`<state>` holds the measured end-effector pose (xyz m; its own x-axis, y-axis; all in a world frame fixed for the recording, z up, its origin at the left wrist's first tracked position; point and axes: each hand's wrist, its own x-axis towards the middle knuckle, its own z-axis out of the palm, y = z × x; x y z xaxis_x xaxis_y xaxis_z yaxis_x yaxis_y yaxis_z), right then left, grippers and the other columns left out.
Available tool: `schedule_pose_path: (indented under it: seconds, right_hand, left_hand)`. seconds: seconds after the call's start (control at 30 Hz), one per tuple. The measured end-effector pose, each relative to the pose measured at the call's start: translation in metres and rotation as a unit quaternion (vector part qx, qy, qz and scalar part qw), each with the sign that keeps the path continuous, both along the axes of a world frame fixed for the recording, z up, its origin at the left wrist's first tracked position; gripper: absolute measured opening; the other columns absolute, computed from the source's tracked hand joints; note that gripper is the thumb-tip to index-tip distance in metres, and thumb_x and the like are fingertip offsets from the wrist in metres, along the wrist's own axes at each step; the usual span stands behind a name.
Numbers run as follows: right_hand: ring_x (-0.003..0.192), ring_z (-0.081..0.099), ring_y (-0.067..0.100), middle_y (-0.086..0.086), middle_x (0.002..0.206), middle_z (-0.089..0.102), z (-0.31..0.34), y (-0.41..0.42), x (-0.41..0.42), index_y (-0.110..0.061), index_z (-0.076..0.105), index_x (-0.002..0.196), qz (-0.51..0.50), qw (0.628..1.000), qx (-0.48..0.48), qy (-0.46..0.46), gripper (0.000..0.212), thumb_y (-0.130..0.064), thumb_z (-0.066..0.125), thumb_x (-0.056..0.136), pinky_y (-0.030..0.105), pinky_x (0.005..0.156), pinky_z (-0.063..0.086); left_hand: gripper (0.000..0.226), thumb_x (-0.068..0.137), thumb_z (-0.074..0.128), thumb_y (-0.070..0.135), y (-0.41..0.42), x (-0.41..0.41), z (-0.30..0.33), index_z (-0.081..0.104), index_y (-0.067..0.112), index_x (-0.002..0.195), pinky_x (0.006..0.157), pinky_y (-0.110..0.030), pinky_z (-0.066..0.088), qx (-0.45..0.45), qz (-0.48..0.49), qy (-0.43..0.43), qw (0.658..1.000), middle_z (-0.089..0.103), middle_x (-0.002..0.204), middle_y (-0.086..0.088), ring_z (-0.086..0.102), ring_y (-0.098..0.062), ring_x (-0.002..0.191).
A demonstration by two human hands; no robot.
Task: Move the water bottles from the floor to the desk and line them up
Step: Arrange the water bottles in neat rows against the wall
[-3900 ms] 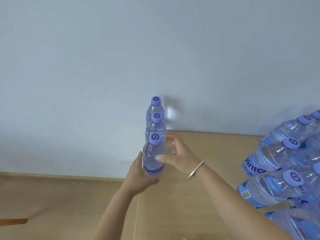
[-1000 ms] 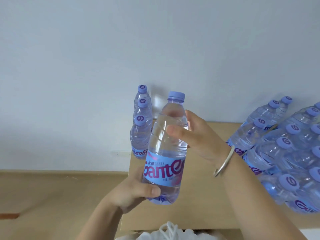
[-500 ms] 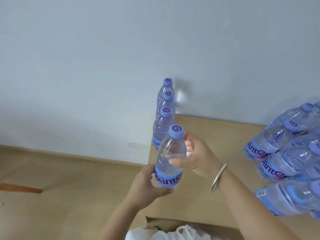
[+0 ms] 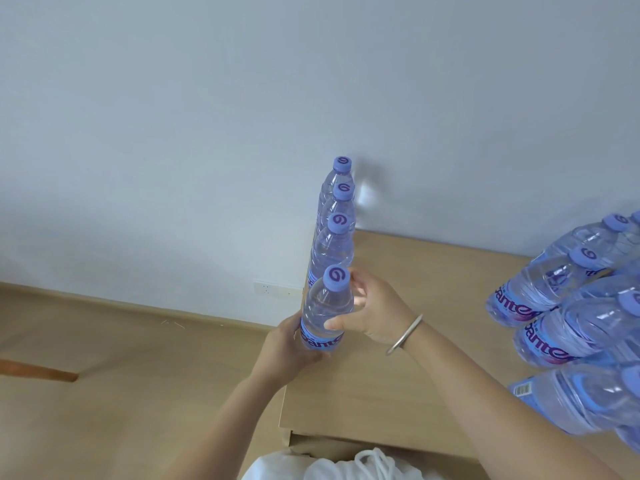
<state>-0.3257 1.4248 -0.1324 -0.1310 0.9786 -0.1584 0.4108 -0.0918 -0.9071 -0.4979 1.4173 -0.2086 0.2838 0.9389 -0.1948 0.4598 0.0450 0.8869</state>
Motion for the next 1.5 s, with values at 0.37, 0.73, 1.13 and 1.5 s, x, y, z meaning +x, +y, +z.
schedule_pose_path:
  seconds: [0.37, 0.73, 1.13, 1.5]
  right_hand:
    - [0.107, 0.057, 0.017, 0.001, 0.113, 0.056, 0.008, 0.016, -0.002, -0.024, 0.060, 0.107, -0.016, 0.999, 0.038, -0.034, 0.054, -0.008, 0.085, 0.062, 0.026, 0.090, 0.050]
    - [0.097, 0.049, 0.005, -0.010, 0.102, 0.044, 0.007, 0.015, -0.001, -0.043, 0.049, 0.096, -0.001, 0.997, 0.066, -0.034, 0.059, -0.007, 0.084, 0.064, 0.011, 0.083, 0.043]
    - [0.109, 0.051, 0.010, -0.006, 0.109, 0.051, 0.029, -0.049, 0.052, -0.014, 0.057, 0.122, -0.089, 0.979, 0.100, -0.150, 0.048, -0.024, 0.074, 0.078, 0.012, 0.091, 0.033]
    - [0.100, 0.047, 0.005, -0.005, 0.105, 0.053, 0.058, -0.155, 0.193, -0.013, 0.053, 0.121, -0.420, 0.878, 0.128, -0.189, 0.056, -0.014, 0.079, 0.071, 0.010, 0.083, 0.030]
  left_hand:
    - [0.054, 0.066, 0.082, 0.013, 0.019, 0.006, 0.000, 0.056, 0.041, 0.104, 0.070, 0.002, 0.037, 0.014, 0.006, -0.003, 1.000, 0.059, 0.094, 0.028, 0.051, 0.017, 0.089]
    - [0.053, 0.066, 0.081, 0.017, 0.018, 0.007, -0.003, 0.056, 0.042, 0.105, 0.071, -0.001, 0.037, -0.003, 0.014, 0.018, 1.000, 0.062, 0.100, 0.022, 0.056, 0.005, 0.094]
    - [0.108, 0.084, 0.054, 0.056, -0.065, 0.069, 0.012, -0.011, -0.005, 0.145, 0.118, -0.037, -0.002, -0.140, -0.036, 0.266, 0.953, -0.015, 0.154, -0.022, -0.015, -0.033, 0.144]
    - [0.098, 0.082, 0.065, 0.045, -0.074, 0.182, 0.041, 0.004, 0.012, 0.151, 0.112, -0.022, 0.013, -0.058, -0.361, 0.187, 0.912, 0.010, 0.158, -0.003, 0.011, -0.016, 0.145]
